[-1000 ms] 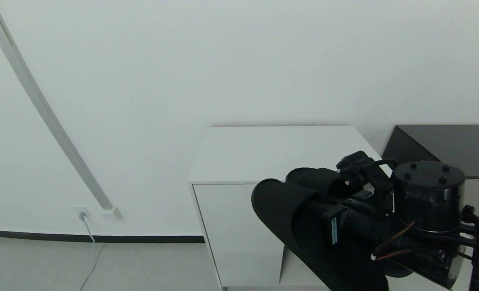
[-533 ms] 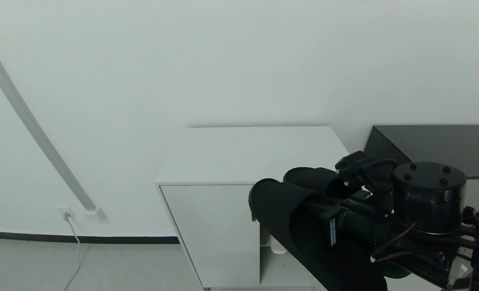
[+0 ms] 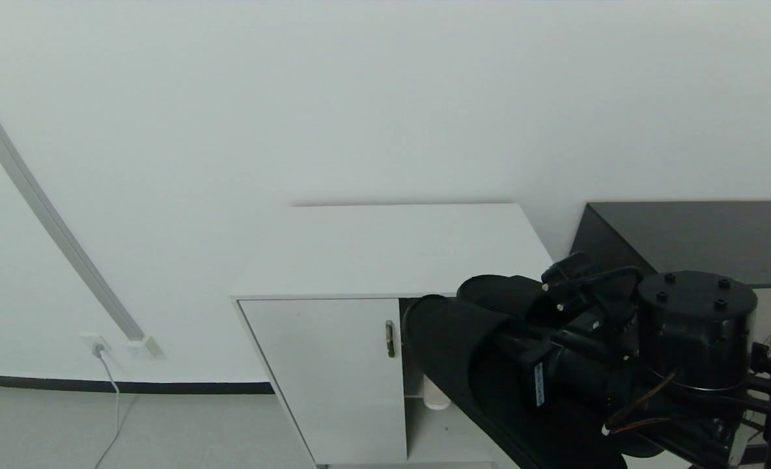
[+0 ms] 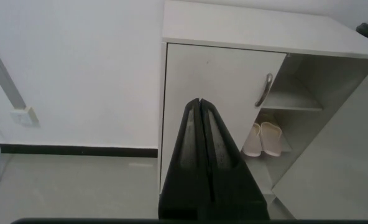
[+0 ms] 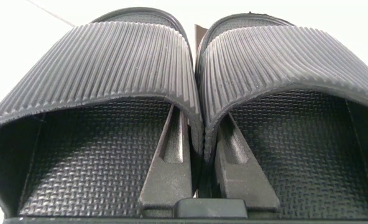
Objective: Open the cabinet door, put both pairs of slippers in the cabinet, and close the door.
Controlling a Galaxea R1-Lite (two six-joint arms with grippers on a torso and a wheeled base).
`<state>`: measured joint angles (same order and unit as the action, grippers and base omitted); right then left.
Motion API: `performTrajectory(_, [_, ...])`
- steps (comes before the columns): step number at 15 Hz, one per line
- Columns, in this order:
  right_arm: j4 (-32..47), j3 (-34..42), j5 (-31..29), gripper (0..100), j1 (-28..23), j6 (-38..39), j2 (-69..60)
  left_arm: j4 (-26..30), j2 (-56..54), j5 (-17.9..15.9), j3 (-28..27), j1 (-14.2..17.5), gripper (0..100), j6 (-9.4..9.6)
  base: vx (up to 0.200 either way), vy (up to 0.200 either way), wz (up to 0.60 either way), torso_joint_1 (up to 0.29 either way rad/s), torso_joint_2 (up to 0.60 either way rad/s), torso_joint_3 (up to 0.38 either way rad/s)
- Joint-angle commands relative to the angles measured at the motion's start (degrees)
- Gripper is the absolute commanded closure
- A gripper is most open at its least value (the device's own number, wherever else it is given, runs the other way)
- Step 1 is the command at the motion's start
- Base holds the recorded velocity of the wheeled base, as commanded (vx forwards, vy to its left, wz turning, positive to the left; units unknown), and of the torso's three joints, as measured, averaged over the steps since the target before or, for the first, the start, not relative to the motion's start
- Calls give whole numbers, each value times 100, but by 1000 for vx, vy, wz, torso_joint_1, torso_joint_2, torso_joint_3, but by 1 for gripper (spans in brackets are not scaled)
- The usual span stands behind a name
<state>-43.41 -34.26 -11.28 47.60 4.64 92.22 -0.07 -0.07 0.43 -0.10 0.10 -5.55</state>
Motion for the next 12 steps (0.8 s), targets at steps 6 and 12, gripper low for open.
performTrajectory(6, [-18,51,3,100,12,-7,-2,-1,7,1,1,-1,100,-8,0,0,0,0,0,0])
performTrajectory(12, [-53,77,-6,100,12,-34,33,-1,7,1,1,-1,100,-17,0,0,0,-62,140,76])
